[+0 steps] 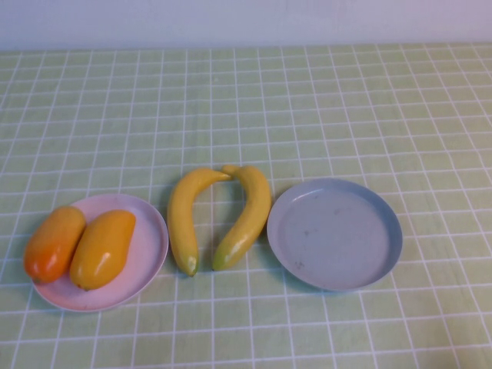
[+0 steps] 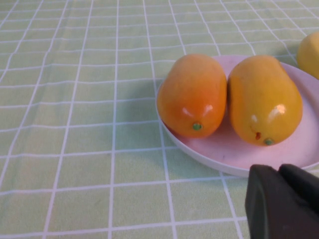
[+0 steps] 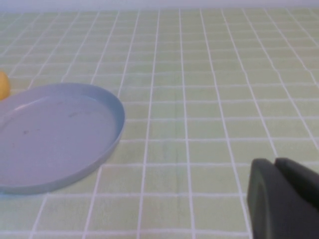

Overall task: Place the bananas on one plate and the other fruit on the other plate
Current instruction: Put another type of fruit in the right plate

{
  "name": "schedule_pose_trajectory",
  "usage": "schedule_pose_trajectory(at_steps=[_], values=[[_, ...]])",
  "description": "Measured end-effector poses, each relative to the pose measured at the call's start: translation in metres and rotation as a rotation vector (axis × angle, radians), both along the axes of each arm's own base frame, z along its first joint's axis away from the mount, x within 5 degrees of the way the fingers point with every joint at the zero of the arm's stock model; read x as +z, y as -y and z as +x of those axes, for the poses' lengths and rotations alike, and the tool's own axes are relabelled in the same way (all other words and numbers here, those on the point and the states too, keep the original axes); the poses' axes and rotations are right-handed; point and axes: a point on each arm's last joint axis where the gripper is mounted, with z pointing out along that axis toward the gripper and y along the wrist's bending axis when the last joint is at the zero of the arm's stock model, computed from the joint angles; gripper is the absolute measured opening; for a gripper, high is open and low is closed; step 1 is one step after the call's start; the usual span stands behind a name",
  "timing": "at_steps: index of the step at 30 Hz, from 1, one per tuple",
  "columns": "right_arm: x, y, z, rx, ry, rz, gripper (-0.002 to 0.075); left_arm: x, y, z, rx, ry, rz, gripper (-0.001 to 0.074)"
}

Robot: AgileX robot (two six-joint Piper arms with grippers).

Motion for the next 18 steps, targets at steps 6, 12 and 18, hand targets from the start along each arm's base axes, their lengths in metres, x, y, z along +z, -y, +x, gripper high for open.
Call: schedule_pose_trajectory(at_steps=[6,12,18], values=[[0.018,-0.001,0.003,-0.016,0.183,0.16,-0.0015,0.0,0.0,0.0,0.0,0.0,0.0,0.0004],[0.029,0.002,0.003,-0.05,0.276,0.383,-0.0015,0.0,0.0,0.0,0.0,0.0,0.0,0.0004],[0.029,-0.005,0.001,-0.016,0.146,0.56,-0.0015,0.0,0.0,0.0,0.0,0.0,0.0,0.0004]])
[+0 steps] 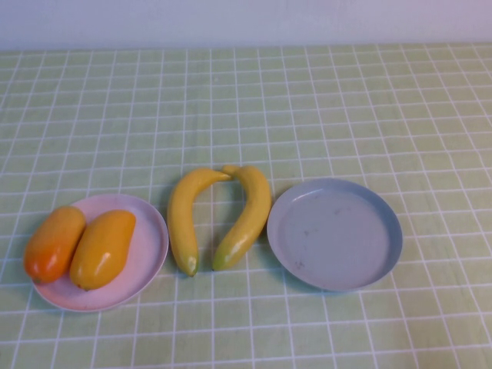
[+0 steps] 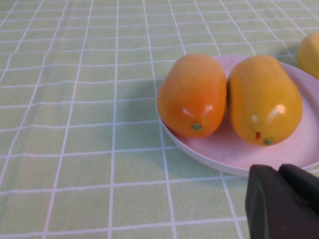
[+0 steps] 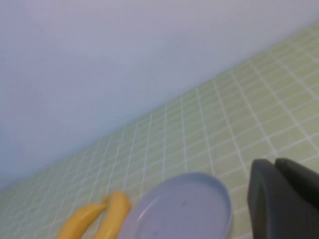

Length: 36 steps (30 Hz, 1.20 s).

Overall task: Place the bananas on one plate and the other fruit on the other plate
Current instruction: Put another type of fruit in the right plate

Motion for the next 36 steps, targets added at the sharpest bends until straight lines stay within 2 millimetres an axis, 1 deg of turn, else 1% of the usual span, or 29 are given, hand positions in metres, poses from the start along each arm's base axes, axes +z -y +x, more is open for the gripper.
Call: schedule_pose_trajectory(at_steps=[3,6,8,10,12,15,18,21,23,25,27,28,29,30,32,33,36], values=[[0.018,-0.009,0.001,0.093,-0.113,-0.003,-0.0015,0.0,0.0,0.0,0.0,0.0,0.0,0.0004],[0.038,-0.017,0.008,0.185,-0.267,-0.027,-0.0015,0.0,0.0,0.0,0.0,0.0,0.0,0.0004],[0.051,-0.023,0.019,0.246,-0.397,-0.056,-0.0015,0.0,0.0,0.0,0.0,0.0,0.0,0.0004],[0.062,-0.026,0.03,0.276,-0.478,-0.092,-0.0015,0.0,0.0,0.0,0.0,0.0,0.0,0.0004],[0.068,-0.028,0.045,0.303,-0.584,-0.142,-0.0015,0.0,0.0,0.0,0.0,0.0,0.0,0.0003],[0.081,-0.031,0.07,0.351,-0.674,-0.217,-0.0015,0.0,0.0,0.0,0.0,0.0,0.0,0.0004],[0.086,-0.035,0.097,0.39,-0.729,-0.264,-0.0015,0.0,0.0,0.0,0.0,0.0,0.0,0.0004],[0.089,-0.045,0.123,0.442,-0.766,-0.308,-0.0015,0.0,0.0,0.0,0.0,0.0,0.0,0.0004],[0.09,-0.059,0.138,0.499,-0.787,-0.342,-0.0015,0.0,0.0,0.0,0.0,0.0,0.0,0.0004],[0.088,-0.078,0.154,0.558,-0.813,-0.385,-0.0014,0.0,0.0,0.0,0.0,0.0,0.0,0.0004],[0.085,-0.101,0.169,0.624,-0.83,-0.438,0.0001,0.0,0.0,0.0,0.0,0.0,0.0,0.0004],[0.088,-0.112,0.175,0.651,-0.819,-0.464,0.0016,0.0,0.0,0.0,0.0,0.0,0.0,0.0004],[0.088,-0.125,0.185,0.68,-0.82,-0.494,0.0036,0.0,0.0,0.0,0.0,0.0,0.0,0.0004],[0.088,-0.136,0.19,0.708,-0.817,-0.522,0.0062,0.0,0.0,0.0,0.0,0.0,0.0,0.0004],[0.088,-0.16,0.205,0.739,-0.822,-0.573,0.013,0.0,0.0,0.0,0.0,0.0,0.0,0.0004],[0.088,-0.172,0.212,0.744,-0.828,-0.59,0.016,0.0,0.0,0.0,0.0,0.0,0.0,0.0004],[0.084,-0.198,0.235,0.708,-0.854,-0.621,0.0266,0.0,0.0,0.0,0.0,0.0,0.0,0.0004]])
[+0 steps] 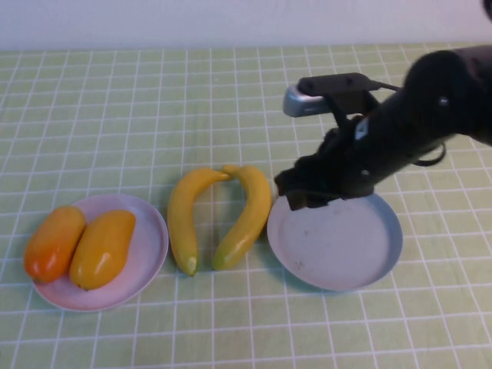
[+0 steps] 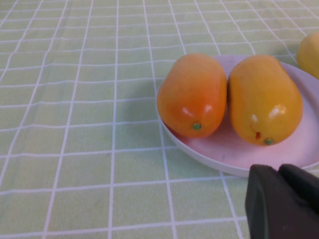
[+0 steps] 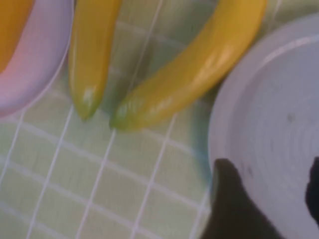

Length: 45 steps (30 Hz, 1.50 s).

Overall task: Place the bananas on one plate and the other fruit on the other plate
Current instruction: Put another type of fruit in the right plate

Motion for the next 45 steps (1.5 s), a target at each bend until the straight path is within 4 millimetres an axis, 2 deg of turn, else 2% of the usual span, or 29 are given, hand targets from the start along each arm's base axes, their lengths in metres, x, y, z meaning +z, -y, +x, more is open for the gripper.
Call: schedule_pose_trajectory(at_steps=[3,6,10,12,14,20,27,29,31,33,36,38,43,45], values=[[-0.009,-0.022,0.024,-0.029,-0.013,-0.013,0.0351,0.0,0.0,0.0,0.0,0.0,0.0,0.0004],[-0.012,-0.038,0.046,-0.037,-0.013,-0.012,0.0389,0.0,0.0,0.0,0.0,0.0,0.0,0.0004],[-0.03,-0.057,0.073,-0.031,-0.024,-0.038,0.0404,0.0,0.0,0.0,0.0,0.0,0.0,0.0004],[-0.032,-0.065,0.084,-0.025,-0.015,-0.043,0.0406,0.0,0.0,0.0,0.0,0.0,0.0,0.0004],[-0.046,-0.071,0.095,-0.018,-0.034,-0.078,0.0407,0.0,0.0,0.0,0.0,0.0,0.0,0.0004],[-0.076,-0.081,0.112,-0.007,-0.09,-0.144,0.0441,0.0,0.0,0.0,0.0,0.0,0.0,0.0004],[-0.095,-0.086,0.12,-0.004,-0.11,-0.169,0.0464,0.0,0.0,0.0,0.0,0.0,0.0,0.0004],[-0.098,-0.087,0.121,-0.004,-0.112,-0.172,0.0439,0.0,0.0,0.0,0.0,0.0,0.0,0.0004],[-0.099,-0.087,0.122,-0.005,-0.107,-0.166,0.0378,0.0,0.0,0.0,0.0,0.0,0.0,0.0004],[-0.098,-0.089,0.123,-0.007,-0.096,-0.151,0.0307,0.0,0.0,0.0,0.0,0.0,0.0,0.0003],[-0.094,-0.089,0.123,-0.01,-0.082,-0.136,0.0312,0.0,0.0,0.0,0.0,0.0,0.0,0.0004],[-0.083,-0.088,0.121,-0.01,-0.069,-0.127,0.0312,0.0,0.0,0.0,0.0,0.0,0.0,0.0004],[-0.024,-0.073,0.105,-0.016,-0.018,-0.133,0.0312,0.0,0.0,0.0,0.0,0.0,0.0,0.0004],[0.0,-0.058,0.095,-0.035,-0.001,-0.155,0.0312,0.0,0.0,0.0,0.0,0.0,0.0,0.0004]])
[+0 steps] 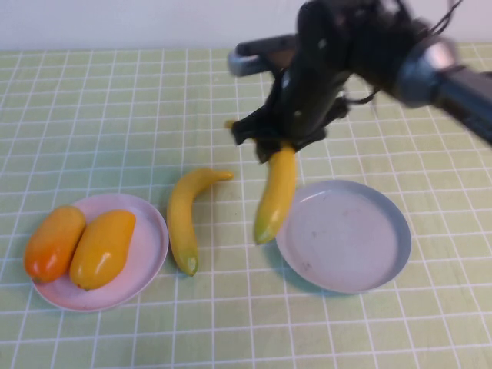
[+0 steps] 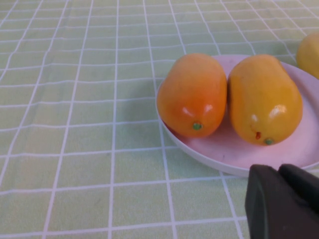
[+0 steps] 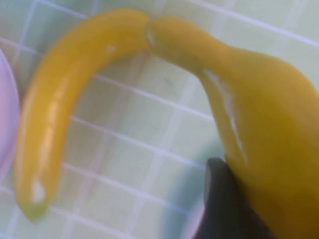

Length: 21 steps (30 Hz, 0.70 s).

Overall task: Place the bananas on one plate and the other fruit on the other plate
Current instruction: Put another type of fruit in the right plate

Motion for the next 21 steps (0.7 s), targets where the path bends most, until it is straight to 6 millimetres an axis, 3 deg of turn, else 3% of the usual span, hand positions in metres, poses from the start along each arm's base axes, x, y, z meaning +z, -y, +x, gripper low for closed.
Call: schedule_pose_trajectory(at_steps=[4,8,12,16,21], values=[[0.016,0.032,-0.018,-0.047,-0.005,-0.05,0.0312,0.0,0.0,0.0,0.0,0.0,0.0,0.0004],[-0.003,0.065,-0.035,-0.111,-0.064,-0.086,0.0312,0.0,0.0,0.0,0.0,0.0,0.0,0.0003],[-0.027,0.093,-0.037,-0.173,-0.091,-0.095,0.0312,0.0,0.0,0.0,0.0,0.0,0.0,0.0004],[-0.045,0.102,-0.034,-0.199,-0.112,-0.106,0.0312,0.0,0.0,0.0,0.0,0.0,0.0,0.0004],[-0.062,0.099,-0.027,-0.2,-0.118,-0.109,0.0312,0.0,0.0,0.0,0.0,0.0,0.0,0.0003]])
